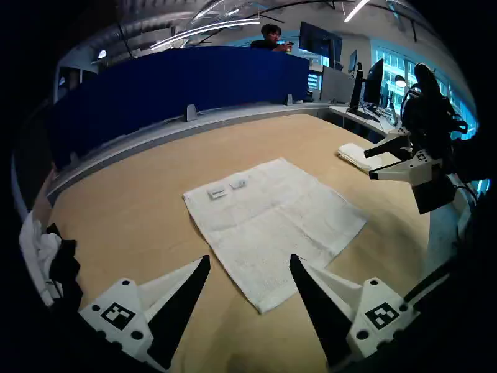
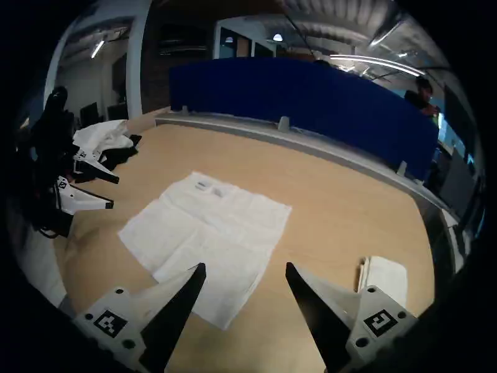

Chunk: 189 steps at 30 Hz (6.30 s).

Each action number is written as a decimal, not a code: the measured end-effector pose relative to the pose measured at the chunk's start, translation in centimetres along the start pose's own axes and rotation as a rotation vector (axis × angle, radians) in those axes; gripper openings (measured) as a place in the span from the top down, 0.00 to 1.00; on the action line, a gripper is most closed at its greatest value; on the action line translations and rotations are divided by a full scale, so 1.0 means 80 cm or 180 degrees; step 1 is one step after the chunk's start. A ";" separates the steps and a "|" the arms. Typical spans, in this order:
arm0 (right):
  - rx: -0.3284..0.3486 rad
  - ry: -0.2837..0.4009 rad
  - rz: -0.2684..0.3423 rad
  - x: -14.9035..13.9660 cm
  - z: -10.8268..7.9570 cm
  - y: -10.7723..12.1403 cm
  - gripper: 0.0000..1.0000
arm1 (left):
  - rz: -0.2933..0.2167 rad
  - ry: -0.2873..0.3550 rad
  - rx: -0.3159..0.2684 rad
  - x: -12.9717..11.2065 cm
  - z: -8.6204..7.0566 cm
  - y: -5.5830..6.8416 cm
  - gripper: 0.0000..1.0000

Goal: Fold towel

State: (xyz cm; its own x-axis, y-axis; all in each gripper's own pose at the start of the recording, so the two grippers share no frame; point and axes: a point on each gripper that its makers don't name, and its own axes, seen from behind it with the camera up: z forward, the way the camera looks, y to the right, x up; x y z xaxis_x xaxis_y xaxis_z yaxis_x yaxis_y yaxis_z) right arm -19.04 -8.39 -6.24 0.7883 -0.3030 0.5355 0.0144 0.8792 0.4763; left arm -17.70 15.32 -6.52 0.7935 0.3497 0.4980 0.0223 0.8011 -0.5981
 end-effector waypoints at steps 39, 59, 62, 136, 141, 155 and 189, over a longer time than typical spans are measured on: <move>0.0284 -0.0723 0.0143 -0.141 0.021 -0.042 0.47 | -0.0132 -0.0729 -0.0016 -0.099 0.029 0.033 0.19; 0.0213 -0.0808 0.0099 -0.146 0.019 -0.042 0.72 | -0.0059 -0.0744 0.0135 -0.102 0.028 0.020 0.45; 0.0200 -0.0819 0.0077 -0.146 0.020 -0.042 0.81 | -0.0061 -0.0740 0.0137 -0.102 0.028 0.019 0.46; 0.0180 -0.0286 0.0355 0.007 -0.067 -0.036 0.89 | -0.0451 -0.0689 0.0221 0.008 -0.075 0.034 0.90; 0.0166 -0.0289 0.0357 0.015 -0.044 -0.023 0.89 | -0.0366 -0.0681 0.0227 0.019 -0.057 0.018 0.90; 0.0095 -0.0438 0.0293 0.019 0.052 0.021 0.89 | -0.0180 -0.0831 0.0289 0.031 0.030 -0.030 0.90; -0.0124 -0.0555 0.0321 0.007 0.127 0.048 0.88 | 0.0042 -0.0913 0.0516 0.009 0.110 -0.092 0.71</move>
State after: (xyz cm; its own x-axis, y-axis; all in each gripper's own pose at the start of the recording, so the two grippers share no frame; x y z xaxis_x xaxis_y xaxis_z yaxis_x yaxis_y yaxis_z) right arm -24.82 -8.95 2.96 0.6685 -0.2688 0.6934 -0.0327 0.9209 0.3885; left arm -22.63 13.94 3.78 0.5889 0.4647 0.6612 -0.1022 0.8544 -0.5095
